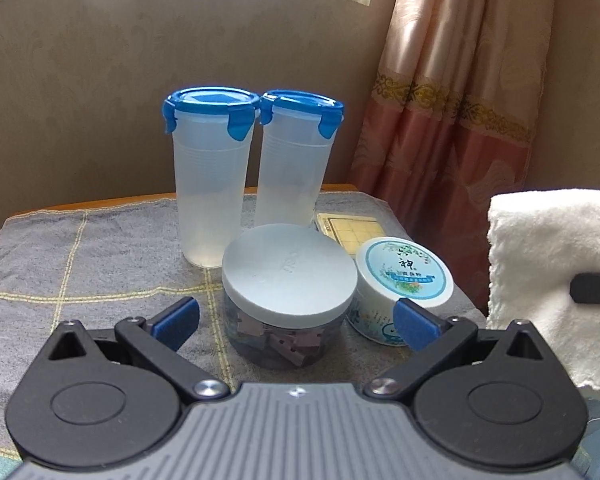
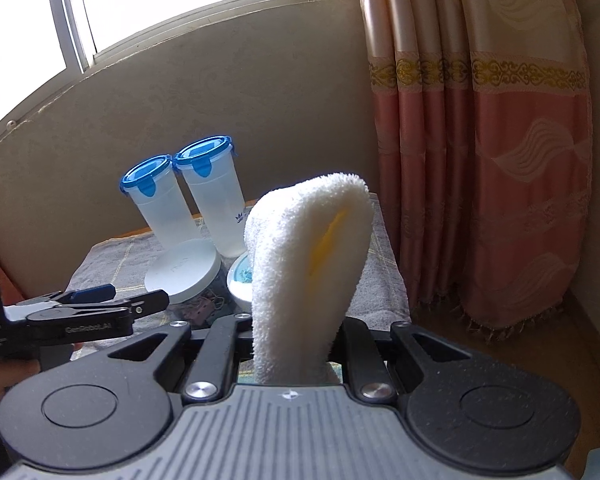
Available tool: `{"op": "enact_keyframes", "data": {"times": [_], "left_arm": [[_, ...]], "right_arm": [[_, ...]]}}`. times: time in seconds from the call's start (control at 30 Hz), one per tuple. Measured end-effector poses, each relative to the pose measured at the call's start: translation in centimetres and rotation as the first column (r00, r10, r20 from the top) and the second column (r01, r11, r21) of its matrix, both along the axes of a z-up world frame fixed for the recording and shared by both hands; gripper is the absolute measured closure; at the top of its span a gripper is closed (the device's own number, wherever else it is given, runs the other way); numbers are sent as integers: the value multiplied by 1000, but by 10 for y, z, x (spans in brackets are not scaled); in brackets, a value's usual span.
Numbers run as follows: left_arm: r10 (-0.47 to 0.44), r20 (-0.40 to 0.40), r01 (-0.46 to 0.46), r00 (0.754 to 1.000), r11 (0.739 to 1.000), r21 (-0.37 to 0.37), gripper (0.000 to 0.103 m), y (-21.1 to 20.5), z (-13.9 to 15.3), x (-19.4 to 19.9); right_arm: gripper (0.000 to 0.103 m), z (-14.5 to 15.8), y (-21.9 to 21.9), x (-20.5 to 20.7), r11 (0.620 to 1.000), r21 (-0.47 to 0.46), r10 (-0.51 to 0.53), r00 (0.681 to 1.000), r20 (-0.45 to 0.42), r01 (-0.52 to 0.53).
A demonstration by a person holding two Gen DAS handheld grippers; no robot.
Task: Clean container
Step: 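Move the left tool to the grey-lidded jar and close on it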
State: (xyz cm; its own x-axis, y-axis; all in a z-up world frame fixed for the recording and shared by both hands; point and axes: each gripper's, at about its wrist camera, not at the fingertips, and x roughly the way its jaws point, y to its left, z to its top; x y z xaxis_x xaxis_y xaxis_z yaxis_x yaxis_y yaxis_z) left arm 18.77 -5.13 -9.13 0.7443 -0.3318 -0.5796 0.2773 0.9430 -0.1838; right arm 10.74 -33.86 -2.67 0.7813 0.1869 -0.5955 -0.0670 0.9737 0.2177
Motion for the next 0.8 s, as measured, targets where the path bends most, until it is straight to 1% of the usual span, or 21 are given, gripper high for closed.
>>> {"op": "enact_keyframes", "data": {"times": [0.13,0.4,0.53,0.7,0.8], "left_arm": [[-3,-5,3,1000,1000,-2,0,-4,-12,10],[5,13,-6,1000,999,33,0,-12,-24,23],[12,19,-13,1000,999,50,0,-15,-28,30],[13,37,-16,999,996,82,0,-21,-34,36],[12,36,-15,999,997,82,0,-23,-37,39]], "right_arm": [[86,1,-2,6,1000,1,-6,1000,14,5],[86,8,-6,14,1000,3,3,998,62,-3],[86,6,-4,19,999,23,21,998,56,-22],[86,3,0,23,999,26,34,998,49,-35],[86,2,0,25,999,28,36,998,48,-37]]}}
